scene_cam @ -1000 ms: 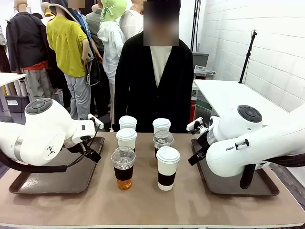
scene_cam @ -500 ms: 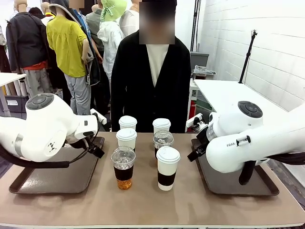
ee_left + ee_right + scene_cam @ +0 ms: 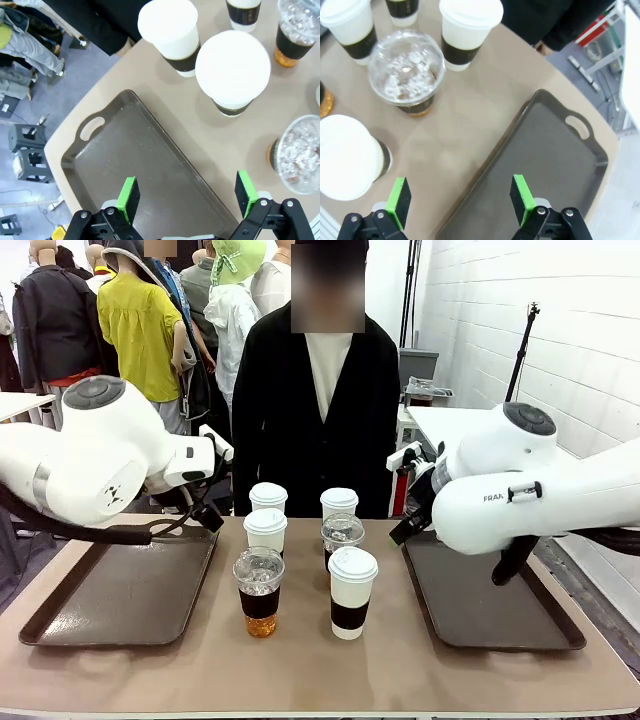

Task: Distribute the coffee onto the tray.
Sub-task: Pick up one iced Americano and place it on the right Handle tray.

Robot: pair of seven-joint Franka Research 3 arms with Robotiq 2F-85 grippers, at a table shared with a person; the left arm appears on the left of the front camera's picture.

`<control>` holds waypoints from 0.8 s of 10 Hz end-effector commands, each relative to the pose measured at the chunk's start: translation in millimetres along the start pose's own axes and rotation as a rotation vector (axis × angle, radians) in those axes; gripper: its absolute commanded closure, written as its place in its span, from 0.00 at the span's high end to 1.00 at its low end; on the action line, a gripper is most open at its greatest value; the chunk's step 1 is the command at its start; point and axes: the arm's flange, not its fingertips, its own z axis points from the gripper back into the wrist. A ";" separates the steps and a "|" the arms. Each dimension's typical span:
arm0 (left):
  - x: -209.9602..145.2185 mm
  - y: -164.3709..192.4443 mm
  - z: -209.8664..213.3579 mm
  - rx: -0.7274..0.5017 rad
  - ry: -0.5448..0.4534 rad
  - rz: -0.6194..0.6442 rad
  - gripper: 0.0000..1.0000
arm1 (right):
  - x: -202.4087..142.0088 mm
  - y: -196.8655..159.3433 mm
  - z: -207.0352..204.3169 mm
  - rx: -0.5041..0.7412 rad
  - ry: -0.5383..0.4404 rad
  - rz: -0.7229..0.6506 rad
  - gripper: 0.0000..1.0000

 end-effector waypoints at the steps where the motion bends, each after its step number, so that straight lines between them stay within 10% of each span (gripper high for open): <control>1: 16.7 -10.7 20.5 0.045 0.012 0.006 1.00 | 8.5 1.2 18.3 0.050 -0.006 0.038 1.00; 8: 29.2 10.7 61.4 -0.082 -0.063 0.012 1.00 | 37.3 10.2 64.7 0.084 -0.078 0.097 1.00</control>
